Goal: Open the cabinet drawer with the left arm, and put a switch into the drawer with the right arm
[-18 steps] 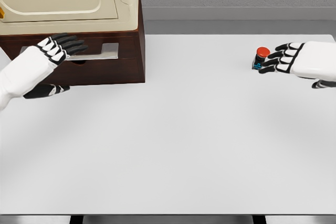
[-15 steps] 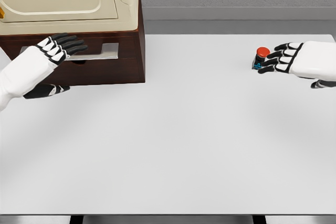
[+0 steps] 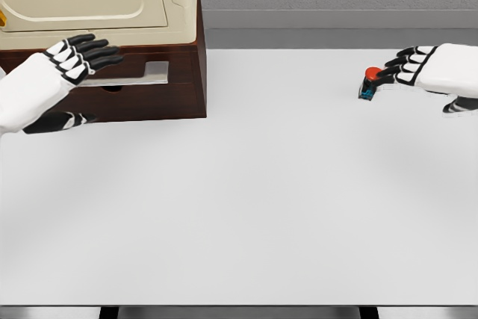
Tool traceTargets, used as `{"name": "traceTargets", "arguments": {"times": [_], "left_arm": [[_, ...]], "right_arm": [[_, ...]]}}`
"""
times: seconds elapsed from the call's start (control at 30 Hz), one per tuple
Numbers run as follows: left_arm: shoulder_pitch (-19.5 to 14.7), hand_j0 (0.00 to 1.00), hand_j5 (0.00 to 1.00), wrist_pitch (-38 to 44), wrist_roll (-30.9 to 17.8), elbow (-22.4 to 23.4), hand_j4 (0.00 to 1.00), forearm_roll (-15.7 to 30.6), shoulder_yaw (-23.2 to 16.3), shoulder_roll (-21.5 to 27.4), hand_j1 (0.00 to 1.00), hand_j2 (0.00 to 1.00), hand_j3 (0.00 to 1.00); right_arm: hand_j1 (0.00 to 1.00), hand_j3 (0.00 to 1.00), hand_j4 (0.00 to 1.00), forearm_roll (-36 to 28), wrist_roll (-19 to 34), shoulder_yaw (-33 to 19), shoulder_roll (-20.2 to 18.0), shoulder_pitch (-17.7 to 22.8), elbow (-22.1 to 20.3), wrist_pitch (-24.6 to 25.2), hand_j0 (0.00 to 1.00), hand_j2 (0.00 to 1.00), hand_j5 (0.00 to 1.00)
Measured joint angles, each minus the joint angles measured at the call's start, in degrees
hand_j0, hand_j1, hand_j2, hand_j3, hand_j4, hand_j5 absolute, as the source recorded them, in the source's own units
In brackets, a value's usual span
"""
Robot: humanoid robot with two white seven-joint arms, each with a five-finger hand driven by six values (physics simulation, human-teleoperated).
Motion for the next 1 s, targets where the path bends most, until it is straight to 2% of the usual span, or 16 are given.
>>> {"name": "traceTargets", "arguments": {"times": [0.2,0.23,0.33,0.43,0.53,0.67,0.93,1.0], "left_arm": [[-4.04,0.97,0.97,-0.06,-18.30,-0.21,0.97,7.93,-0.10,0.70,0.97,0.97,0.97],[-5.10,0.96,0.96,-0.06,-21.19,-0.22,0.96,9.15,-0.10,0.68,0.96,0.96,0.96],[-6.77,0.98,0.98,0.64,-26.59,-0.24,0.98,11.02,-0.12,0.63,0.98,0.98,0.98],[-6.94,0.98,0.98,3.59,-28.59,-0.24,0.98,12.50,-0.12,0.59,0.98,0.98,0.98],[-7.03,0.97,0.97,7.88,-29.32,-0.25,0.97,15.06,-0.10,0.57,0.97,0.97,0.97],[-7.47,0.97,0.97,12.70,-29.63,-0.22,0.97,17.79,-0.13,0.64,0.97,0.97,0.97],[-7.56,0.97,0.97,16.19,-29.74,-0.17,0.97,22.72,-0.85,0.56,0.97,0.97,0.97],[-7.56,0.97,0.97,17.79,-29.74,-0.17,0.97,23.18,-0.92,0.46,0.97,0.97,0.97]], "right_arm": [[1.00,1.00,1.00,2.85,0.00,2.73,6.00,-4.30,8.01,-0.01,1.00,1.00,1.00],[1.00,1.00,1.00,3.40,0.00,3.71,7.12,-6.50,9.57,0.02,1.00,1.00,1.00],[1.00,1.00,1.00,4.89,0.00,7.24,10.21,-9.31,13.78,0.00,1.00,1.00,1.00],[1.00,1.00,1.00,6.24,0.01,9.66,12.18,-9.67,16.61,-0.03,1.00,1.00,1.00],[1.00,1.00,1.00,7.50,0.00,11.26,13.74,-12.04,18.96,-0.02,1.00,1.00,1.00],[1.00,1.00,1.00,7.92,0.01,12.27,14.89,-12.92,20.41,-0.04,1.00,1.00,1.00],[1.00,1.00,1.00,7.81,0.01,10.45,14.26,-13.27,17.13,-0.04,1.00,1.00,1.00],[1.00,1.00,1.00,7.27,0.01,9.86,14.45,-14.23,17.73,-0.03,1.00,1.00,1.00]]}}
